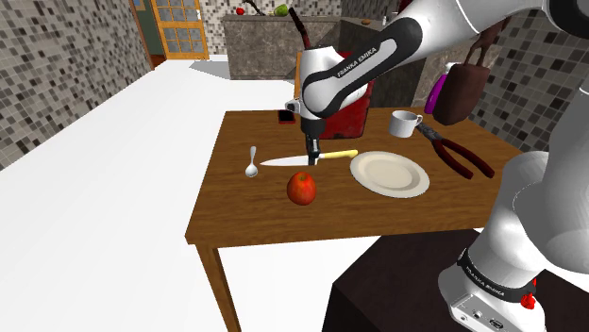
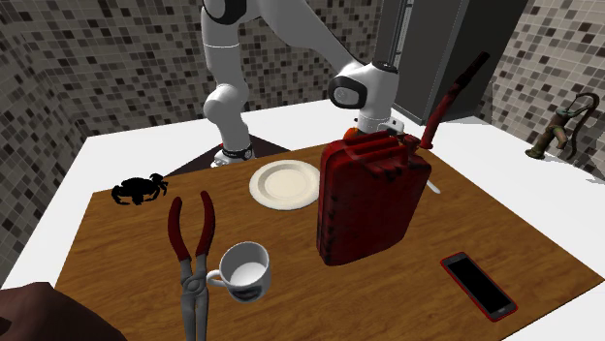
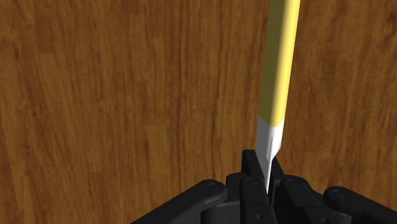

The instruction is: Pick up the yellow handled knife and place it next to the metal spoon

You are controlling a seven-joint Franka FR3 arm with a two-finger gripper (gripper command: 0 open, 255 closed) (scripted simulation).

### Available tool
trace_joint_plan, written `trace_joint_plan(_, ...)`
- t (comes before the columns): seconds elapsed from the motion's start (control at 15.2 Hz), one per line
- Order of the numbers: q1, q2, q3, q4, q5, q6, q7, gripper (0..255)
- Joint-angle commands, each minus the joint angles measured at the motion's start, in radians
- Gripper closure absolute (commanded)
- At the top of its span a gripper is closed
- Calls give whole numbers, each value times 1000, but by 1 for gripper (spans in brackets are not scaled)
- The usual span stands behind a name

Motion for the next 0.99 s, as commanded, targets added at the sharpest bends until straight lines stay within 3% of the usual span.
trace_joint_plan(0.0, 0, 0, 0, 0, 0, 0, 0, 255)
trace_joint_plan(0.07, 0, 0, 0, 0, 0, 0, 0, 255)
trace_joint_plan(0.13, 0, 0, 0, 0, 0, 0, 0, 0)
trace_joint_plan(0.46, 0, 0, 0, 0, 0, 0, 0, 0)
trace_joint_plan(0.73, 4, -70, 0, 57, -27, -124, 19, 0)
trace_joint_plan(0.92, 4, -70, 0, 57, -27, -124, 19, 0)
